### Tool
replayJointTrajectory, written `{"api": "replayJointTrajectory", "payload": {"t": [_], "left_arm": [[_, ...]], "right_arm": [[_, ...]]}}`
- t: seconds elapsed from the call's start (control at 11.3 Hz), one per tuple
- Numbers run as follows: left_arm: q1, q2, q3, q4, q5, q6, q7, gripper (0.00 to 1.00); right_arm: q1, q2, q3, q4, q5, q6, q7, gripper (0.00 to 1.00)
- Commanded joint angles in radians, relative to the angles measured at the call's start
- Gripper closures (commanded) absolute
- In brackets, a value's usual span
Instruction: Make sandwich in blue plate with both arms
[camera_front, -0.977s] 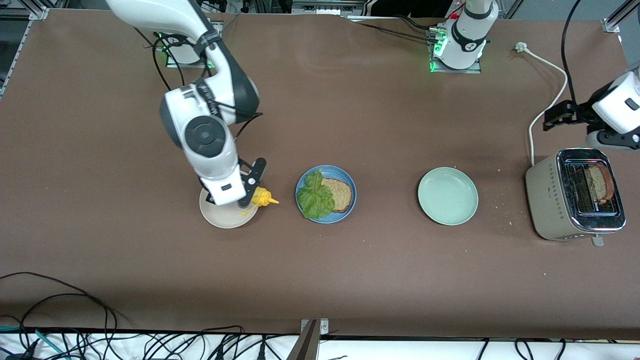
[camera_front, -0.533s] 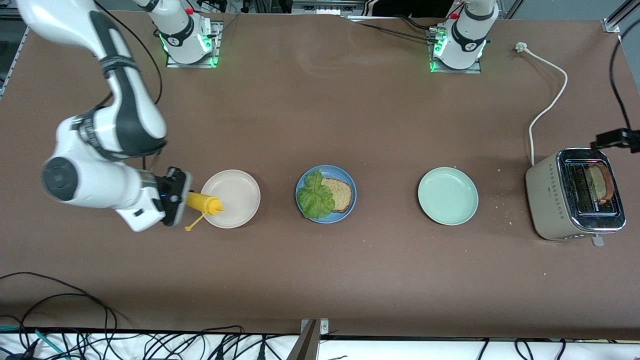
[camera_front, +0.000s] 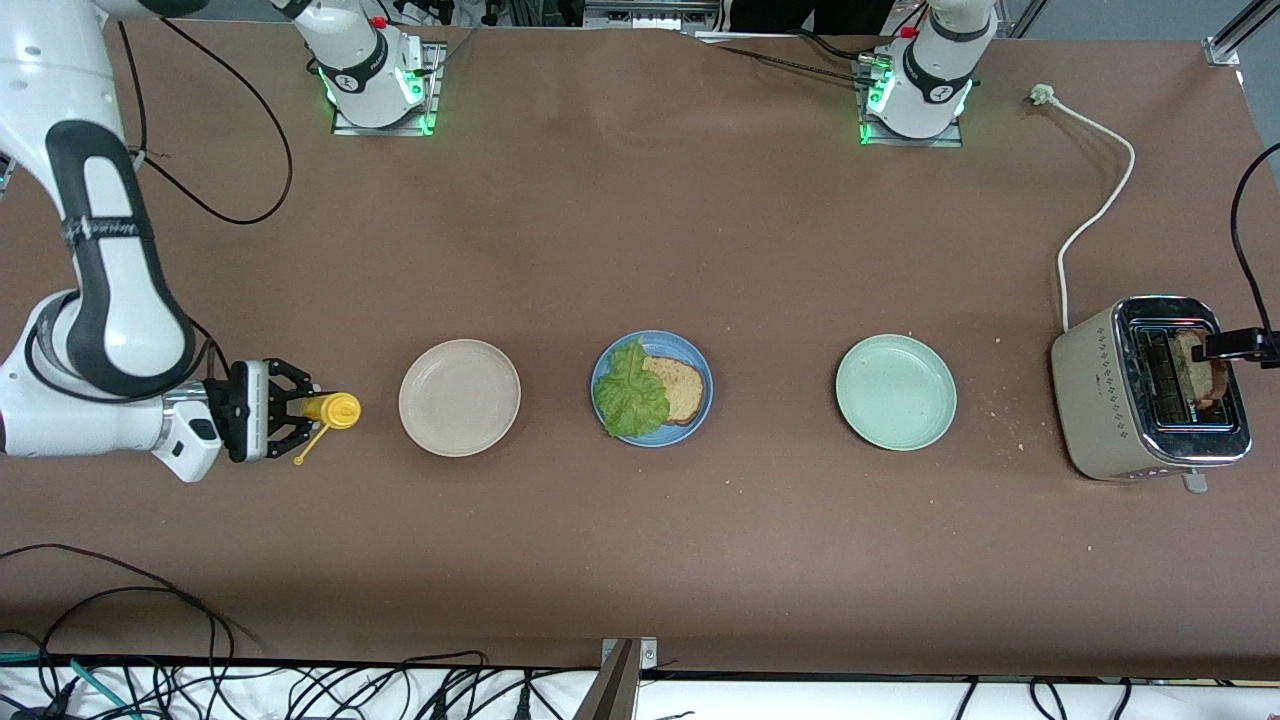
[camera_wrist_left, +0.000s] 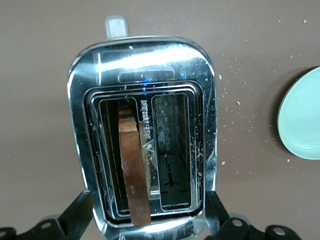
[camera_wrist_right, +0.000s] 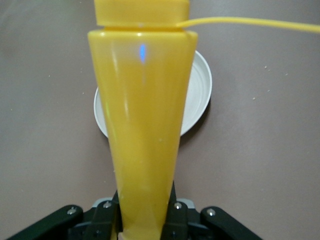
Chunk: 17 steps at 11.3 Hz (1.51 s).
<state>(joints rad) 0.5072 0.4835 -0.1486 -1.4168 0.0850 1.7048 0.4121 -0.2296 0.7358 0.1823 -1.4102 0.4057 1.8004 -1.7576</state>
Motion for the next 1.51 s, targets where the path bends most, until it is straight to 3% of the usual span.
{"api": "replayJointTrajectory", "payload": {"t": [0.0,0.27,0.53,0.8,1.16,1.42], "left_arm": [[0.002,0.040,-0.006,0.032,0.030,0.001,0.004,0.07],[0.007,0.055,-0.006,0.025,0.068,0.016,-0.028,0.51],[0.002,0.060,-0.008,0.002,0.070,0.010,-0.208,0.69],[0.002,0.055,-0.008,-0.002,0.075,0.001,-0.214,0.97],[0.002,-0.005,-0.017,0.024,0.111,-0.103,-0.210,1.00],[-0.037,-0.084,-0.055,0.117,0.113,-0.317,-0.211,1.00]], "right_arm": [[-0.059,0.111,0.028,0.048,0.125,-0.009,-0.149,1.00],[-0.082,0.189,0.028,0.048,0.284,-0.033,-0.230,1.00],[-0.100,0.246,0.028,0.050,0.381,-0.056,-0.272,1.00],[-0.105,0.326,0.031,0.114,0.453,-0.117,-0.324,1.00],[-0.122,0.350,0.029,0.132,0.462,-0.133,-0.364,1.00],[-0.126,0.350,0.023,0.166,0.455,-0.131,-0.414,1.00]]}}
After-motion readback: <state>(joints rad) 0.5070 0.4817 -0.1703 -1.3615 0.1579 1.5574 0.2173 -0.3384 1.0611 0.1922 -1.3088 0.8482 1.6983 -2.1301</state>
